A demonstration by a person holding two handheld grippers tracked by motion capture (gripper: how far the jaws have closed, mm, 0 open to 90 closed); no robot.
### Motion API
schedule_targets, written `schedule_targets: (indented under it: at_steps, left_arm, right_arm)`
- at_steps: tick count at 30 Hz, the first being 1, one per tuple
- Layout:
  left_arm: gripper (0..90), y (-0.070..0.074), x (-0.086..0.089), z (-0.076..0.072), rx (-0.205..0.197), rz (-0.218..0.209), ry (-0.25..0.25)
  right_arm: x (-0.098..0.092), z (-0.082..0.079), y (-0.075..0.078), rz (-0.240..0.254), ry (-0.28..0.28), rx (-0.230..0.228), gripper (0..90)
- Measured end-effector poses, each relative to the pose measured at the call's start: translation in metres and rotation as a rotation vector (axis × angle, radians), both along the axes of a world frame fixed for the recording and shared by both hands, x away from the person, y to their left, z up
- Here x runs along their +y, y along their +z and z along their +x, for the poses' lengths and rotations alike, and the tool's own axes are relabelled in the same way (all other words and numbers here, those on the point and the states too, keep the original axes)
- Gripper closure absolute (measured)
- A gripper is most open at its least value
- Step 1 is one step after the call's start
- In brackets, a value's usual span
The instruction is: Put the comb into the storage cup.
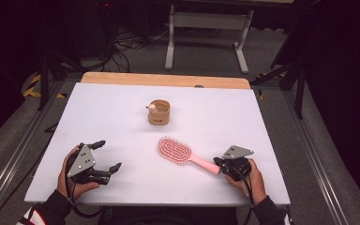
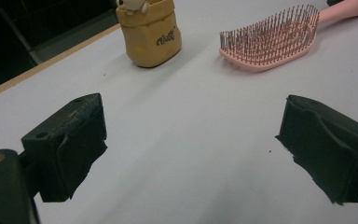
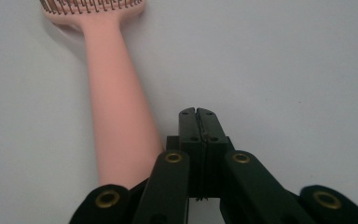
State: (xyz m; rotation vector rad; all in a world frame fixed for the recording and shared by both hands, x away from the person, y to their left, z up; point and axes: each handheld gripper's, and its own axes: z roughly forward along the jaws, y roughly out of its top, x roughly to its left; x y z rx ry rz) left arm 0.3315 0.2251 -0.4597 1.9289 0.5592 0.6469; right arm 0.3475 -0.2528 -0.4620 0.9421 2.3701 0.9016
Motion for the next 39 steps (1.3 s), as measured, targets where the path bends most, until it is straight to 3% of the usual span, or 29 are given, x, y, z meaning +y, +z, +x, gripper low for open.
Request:
schedule_targets:
  at_steps: [5, 19, 39]
  left_arm:
    - [8.2, 0.0, 0.001, 0.0, 0.001, 0.0, -0.002]
    - [7.8, 0.0, 0.0, -0.001, -0.004, 0.003, 0.002]
    - [7.9, 0.0, 0.0, -0.001, 0.002, 0.01, -0.009]
  right_arm:
    - [0.006, -0.003, 0.001, -0.031, 0.011, -0.012, 90.0]
    - [0.011, -0.014, 0.0, -0.031, 0.049, -0.016, 90.0]
    - [0.017, -0.018, 0.001, -0.044, 0.103, -0.007, 90.0]
